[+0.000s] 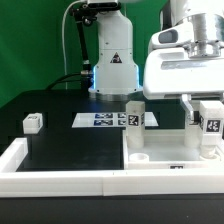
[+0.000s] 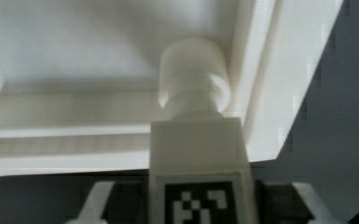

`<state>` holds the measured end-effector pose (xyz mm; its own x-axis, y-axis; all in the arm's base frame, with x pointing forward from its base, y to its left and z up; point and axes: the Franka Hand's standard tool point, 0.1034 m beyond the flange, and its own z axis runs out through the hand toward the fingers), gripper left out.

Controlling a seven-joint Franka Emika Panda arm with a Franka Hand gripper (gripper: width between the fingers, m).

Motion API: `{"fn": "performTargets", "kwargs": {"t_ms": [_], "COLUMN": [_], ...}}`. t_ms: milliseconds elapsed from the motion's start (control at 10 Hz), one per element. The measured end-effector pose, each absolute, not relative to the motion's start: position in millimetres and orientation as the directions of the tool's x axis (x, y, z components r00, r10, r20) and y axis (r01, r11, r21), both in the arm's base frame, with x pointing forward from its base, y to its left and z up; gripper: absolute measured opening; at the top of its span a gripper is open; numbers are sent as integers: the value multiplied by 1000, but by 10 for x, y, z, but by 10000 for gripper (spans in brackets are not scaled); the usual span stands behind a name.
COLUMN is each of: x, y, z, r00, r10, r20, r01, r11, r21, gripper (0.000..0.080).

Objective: Assemble square table

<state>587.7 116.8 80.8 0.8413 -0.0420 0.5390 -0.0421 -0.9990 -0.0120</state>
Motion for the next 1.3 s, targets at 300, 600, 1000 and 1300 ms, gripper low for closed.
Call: {"fn": "performTargets", "kwargs": {"t_ms": [300,600,1000,1300], "x": [5896,5854,5855,5852], "y": [1165,1178,1175,1176], "z": [802,695,694,683], "r00": [825,835,833,838], "r10": [-36,-30,-30,-30], "r20": [564,550,552,544], "r01": [-40,-36,-37,-36], "r11": [-999,-999,-999,-999], "r21": [-5,1,1,1], "gripper": [288,288,288,299]}}
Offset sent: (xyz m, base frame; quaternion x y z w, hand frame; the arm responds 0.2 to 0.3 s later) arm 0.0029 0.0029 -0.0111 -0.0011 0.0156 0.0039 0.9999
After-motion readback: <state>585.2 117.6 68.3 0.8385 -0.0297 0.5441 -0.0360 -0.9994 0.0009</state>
